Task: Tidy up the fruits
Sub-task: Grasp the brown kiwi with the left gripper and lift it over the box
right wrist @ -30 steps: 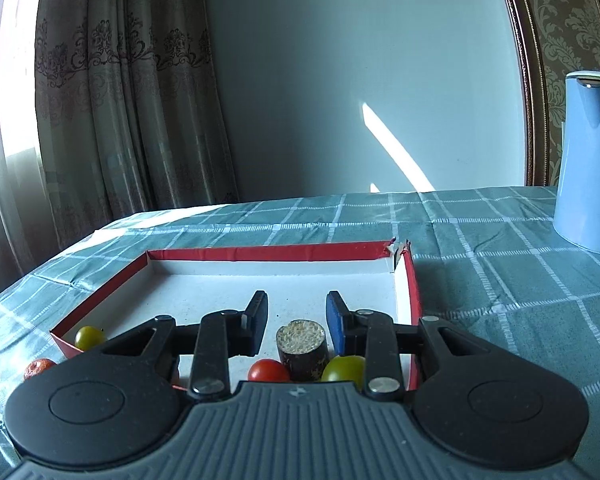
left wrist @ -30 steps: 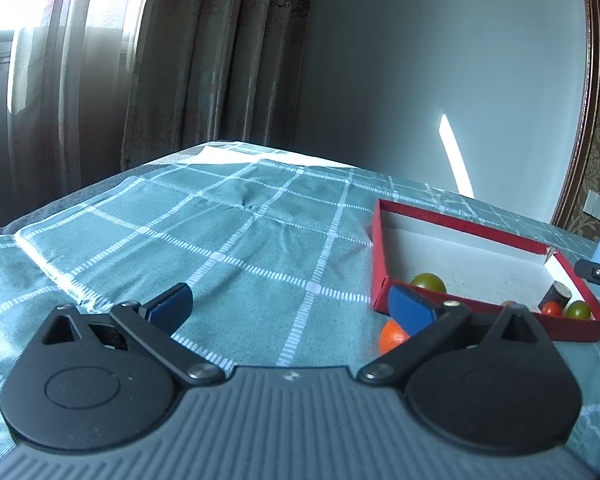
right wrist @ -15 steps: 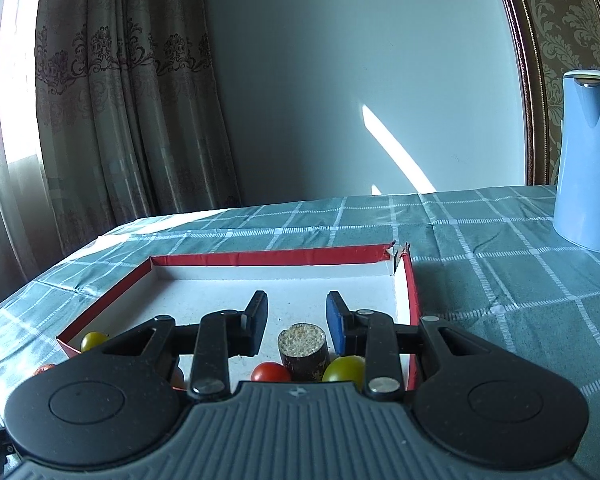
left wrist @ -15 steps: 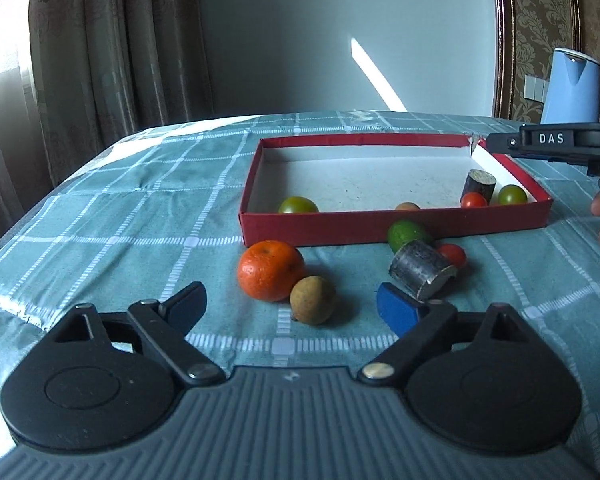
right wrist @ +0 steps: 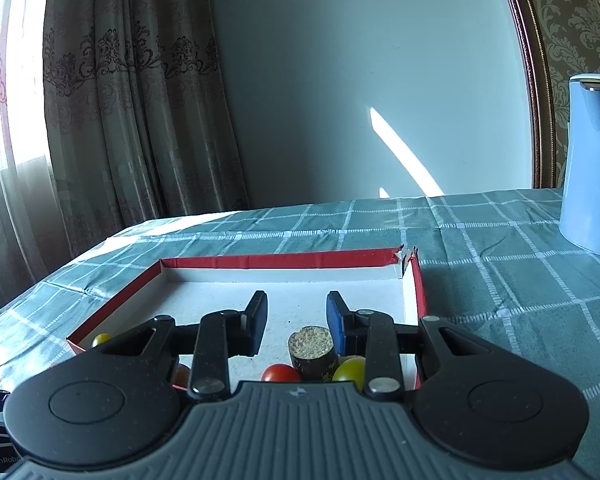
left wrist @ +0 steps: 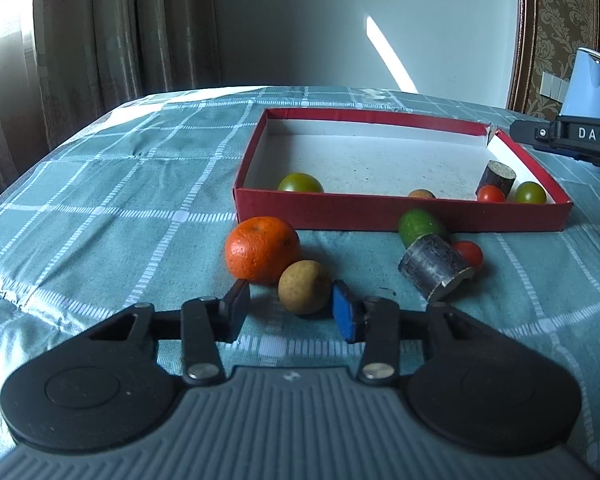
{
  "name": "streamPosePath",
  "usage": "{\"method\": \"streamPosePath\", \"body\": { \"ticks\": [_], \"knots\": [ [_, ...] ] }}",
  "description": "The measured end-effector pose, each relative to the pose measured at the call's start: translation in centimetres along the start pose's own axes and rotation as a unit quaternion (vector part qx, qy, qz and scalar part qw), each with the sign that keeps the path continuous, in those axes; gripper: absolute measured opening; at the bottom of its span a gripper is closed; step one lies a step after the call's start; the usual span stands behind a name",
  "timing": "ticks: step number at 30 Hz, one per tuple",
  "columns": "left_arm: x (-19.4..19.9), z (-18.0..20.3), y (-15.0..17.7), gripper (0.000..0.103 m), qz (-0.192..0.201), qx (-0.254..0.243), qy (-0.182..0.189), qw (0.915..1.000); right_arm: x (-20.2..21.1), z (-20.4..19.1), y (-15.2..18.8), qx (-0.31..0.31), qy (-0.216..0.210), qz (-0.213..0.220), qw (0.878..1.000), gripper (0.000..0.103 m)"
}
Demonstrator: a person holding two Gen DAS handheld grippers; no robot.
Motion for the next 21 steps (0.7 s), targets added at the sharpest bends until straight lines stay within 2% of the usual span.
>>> {"method": "streamPosePath", "body": {
  "ticks": [1,8,14,21],
  "knots": [
    [0.1,0.1,0.1,0.025,0.002,-0.001,0.005,1.0,0.0,0.0,0.0,0.0,0.001,0.0,1.0,0.031],
    [0.6,0.1,0.4,0.025,0.008,0.001,0.012,0.9999,-0.1,0.1,0.0,-0.001,0.003,-0.002,1.0,0.031],
    [2.4,0.4,0.1,0.025,0.032,-0.005,0.021,0.9992,-0.1,0.0,0.0,-0.001,0.003,-0.001,1.0,0.031],
    [3.2,1.7,-3.7,0.025,0.081,-0.023,0.029,0.996,-0.2,0.1,0.1,-0.005,0.005,-0.001,1.0,0.031]
  ]
}}
Point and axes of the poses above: each gripper's, at about its wrist camera, not at the fingertips, and x roughly against the way its jaws point, z to its right, y to its underside, the point moved 2 cm from there along -x, roughly the way its jaws point
